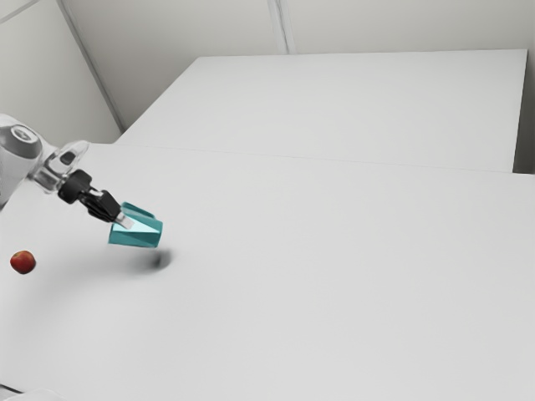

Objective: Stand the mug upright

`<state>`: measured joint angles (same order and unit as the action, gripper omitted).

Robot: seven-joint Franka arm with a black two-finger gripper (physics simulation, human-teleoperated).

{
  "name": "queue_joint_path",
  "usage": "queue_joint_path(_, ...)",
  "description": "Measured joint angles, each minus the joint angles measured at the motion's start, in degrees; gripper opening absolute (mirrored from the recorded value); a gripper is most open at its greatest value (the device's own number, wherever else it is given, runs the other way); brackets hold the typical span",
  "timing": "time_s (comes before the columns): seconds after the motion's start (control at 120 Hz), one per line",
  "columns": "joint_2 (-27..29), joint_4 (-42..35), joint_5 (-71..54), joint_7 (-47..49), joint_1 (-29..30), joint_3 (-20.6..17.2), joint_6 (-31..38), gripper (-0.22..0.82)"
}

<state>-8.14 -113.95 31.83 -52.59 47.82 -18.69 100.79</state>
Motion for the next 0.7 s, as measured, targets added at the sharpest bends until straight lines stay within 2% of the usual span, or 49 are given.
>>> queue_joint_path(0.175,5.67,-5.38,-6.74,3.75,0.29,-6.52,7.32,-0.18)
queue_joint_path(0.458,11.05,-9.54,-15.04,12.75,0.77,-20.09,15.82,-0.18)
queue_joint_path(0.567,11.51,-10.17,-17.64,16.55,-1.26,-22.90,17.15,-0.18)
queue_joint_path(0.7,11.82,-10.76,-20.43,21.14,-0.56,-25.68,18.37,-0.18)
